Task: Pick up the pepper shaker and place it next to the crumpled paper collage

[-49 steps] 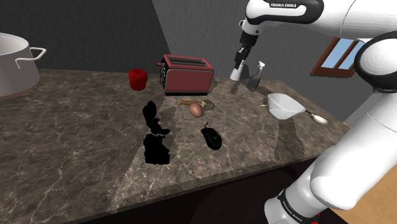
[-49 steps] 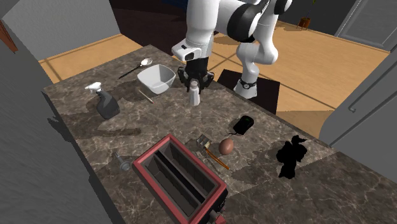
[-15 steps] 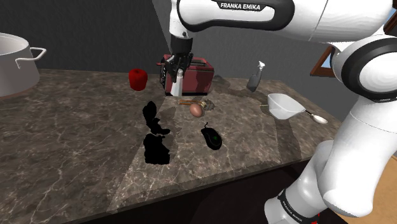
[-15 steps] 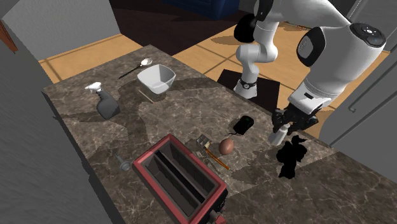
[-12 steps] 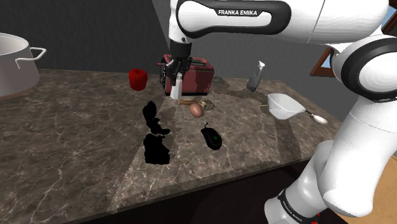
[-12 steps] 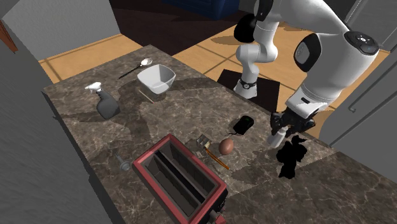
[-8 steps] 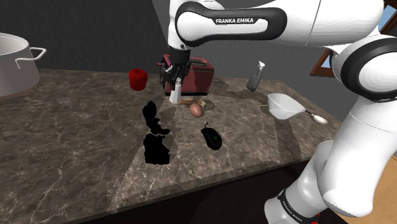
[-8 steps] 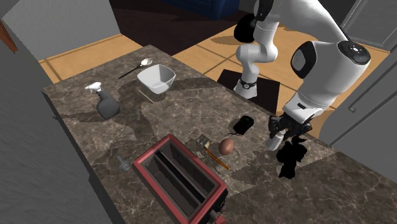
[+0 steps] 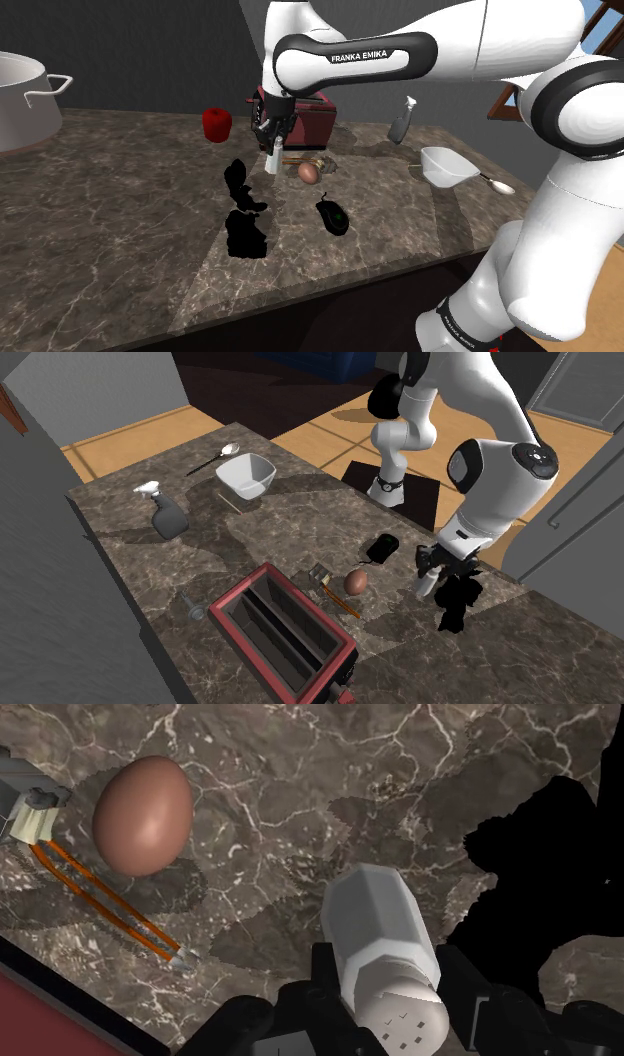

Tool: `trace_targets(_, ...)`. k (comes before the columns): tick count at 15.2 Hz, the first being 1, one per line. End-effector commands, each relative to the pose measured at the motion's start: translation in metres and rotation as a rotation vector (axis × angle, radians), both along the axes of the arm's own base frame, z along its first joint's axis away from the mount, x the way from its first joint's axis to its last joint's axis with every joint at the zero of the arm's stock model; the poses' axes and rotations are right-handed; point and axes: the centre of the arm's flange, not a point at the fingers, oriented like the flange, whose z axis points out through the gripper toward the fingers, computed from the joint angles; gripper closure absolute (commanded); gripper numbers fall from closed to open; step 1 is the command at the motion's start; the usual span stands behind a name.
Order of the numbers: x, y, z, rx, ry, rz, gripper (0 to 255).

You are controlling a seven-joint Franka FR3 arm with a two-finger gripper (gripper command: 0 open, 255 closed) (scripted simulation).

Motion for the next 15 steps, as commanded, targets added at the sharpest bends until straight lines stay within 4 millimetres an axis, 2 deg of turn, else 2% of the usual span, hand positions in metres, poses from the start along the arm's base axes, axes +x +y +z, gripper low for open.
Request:
trace_targets(1, 0.000, 0.001, -0.011, 0.000, -0.001, 0.000, 255)
trace_targets(15, 0.000, 0.001, -0.085, 0.000, -0.001, 0.000, 255)
